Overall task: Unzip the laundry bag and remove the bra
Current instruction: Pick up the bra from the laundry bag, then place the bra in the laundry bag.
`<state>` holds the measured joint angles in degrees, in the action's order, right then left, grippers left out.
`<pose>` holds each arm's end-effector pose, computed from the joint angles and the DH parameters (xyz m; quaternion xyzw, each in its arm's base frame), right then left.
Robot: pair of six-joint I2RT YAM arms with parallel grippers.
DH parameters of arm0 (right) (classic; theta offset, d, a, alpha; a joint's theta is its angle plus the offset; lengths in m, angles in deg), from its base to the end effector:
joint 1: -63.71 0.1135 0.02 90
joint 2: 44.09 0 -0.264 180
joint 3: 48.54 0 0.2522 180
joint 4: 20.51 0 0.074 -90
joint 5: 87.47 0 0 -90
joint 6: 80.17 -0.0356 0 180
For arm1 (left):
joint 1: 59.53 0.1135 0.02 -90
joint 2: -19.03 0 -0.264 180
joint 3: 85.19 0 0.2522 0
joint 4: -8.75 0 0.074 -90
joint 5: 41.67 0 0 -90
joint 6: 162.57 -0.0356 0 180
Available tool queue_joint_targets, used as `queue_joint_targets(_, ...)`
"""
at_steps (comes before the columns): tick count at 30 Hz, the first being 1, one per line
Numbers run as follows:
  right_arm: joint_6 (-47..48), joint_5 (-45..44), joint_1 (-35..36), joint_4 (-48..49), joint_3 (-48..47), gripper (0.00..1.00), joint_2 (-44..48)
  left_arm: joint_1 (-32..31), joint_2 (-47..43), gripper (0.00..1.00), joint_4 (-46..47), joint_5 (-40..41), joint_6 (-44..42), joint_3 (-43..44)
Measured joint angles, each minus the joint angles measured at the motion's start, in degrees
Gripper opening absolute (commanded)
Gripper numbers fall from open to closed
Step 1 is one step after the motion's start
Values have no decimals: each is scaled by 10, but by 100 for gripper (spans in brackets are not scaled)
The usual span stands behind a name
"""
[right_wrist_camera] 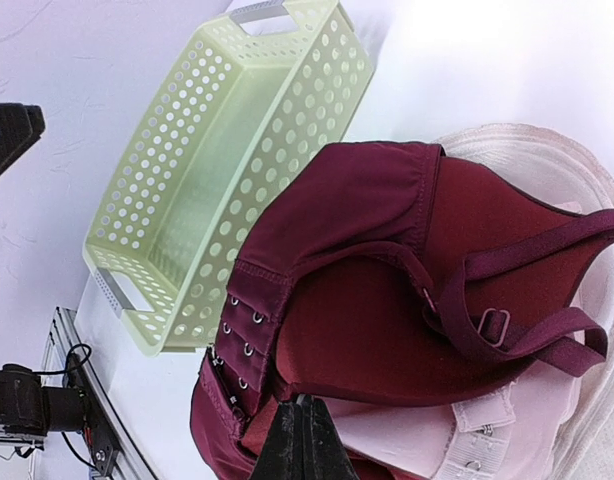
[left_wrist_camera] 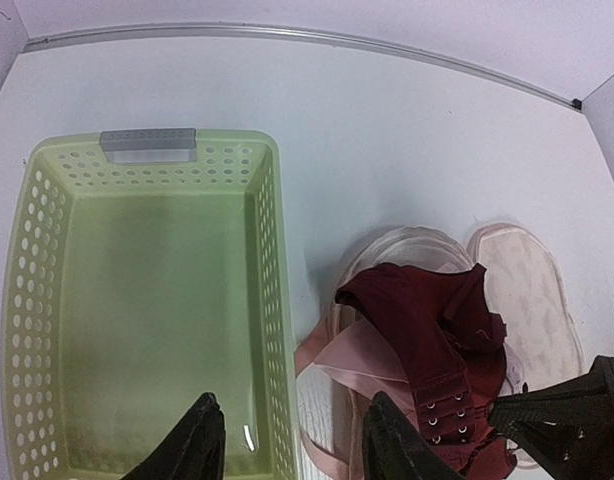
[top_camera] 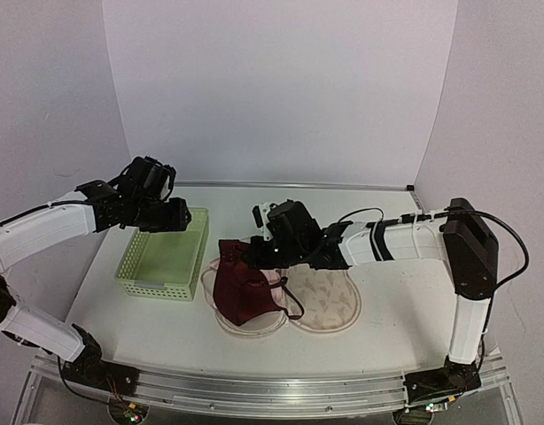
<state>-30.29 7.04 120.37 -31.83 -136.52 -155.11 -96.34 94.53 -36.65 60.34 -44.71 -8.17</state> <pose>0.2379 0.3668 0.1994 -0.1453 0.8719 0.3718 0.2837 0.2322 -0.1645 0.3004 0.0305 0.9155 -0.1270 0.3806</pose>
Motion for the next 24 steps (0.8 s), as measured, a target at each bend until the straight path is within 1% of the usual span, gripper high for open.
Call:
queue_joint_targets(9, 0, 3, 0, 8, 17, 0, 2, 0, -2, 49, -14, 2, -8, 0)
queue_joint_targets(12, 0, 6, 1, 9, 40, 8, 12, 0, -2, 49, -14, 2, -9, 0)
queue_joint_targets(14, 1, 6, 3, 9, 53, 19, 21, 0, -2, 49, -14, 2, -9, 0)
queue_joint_targets(18, -2, 6, 5, 10, 64, 34, 35, 0, -1, 49, -14, 2, -9, 1)
queue_joint_targets(21, 0, 4, 5, 12, 79, 38, 54, 0, -1, 49, -14, 2, -9, 1)
queue_joint_targets(24, 2, 1, 5, 11, 100, 41, 84, 0, -1, 49, -15, 2, -9, 1)
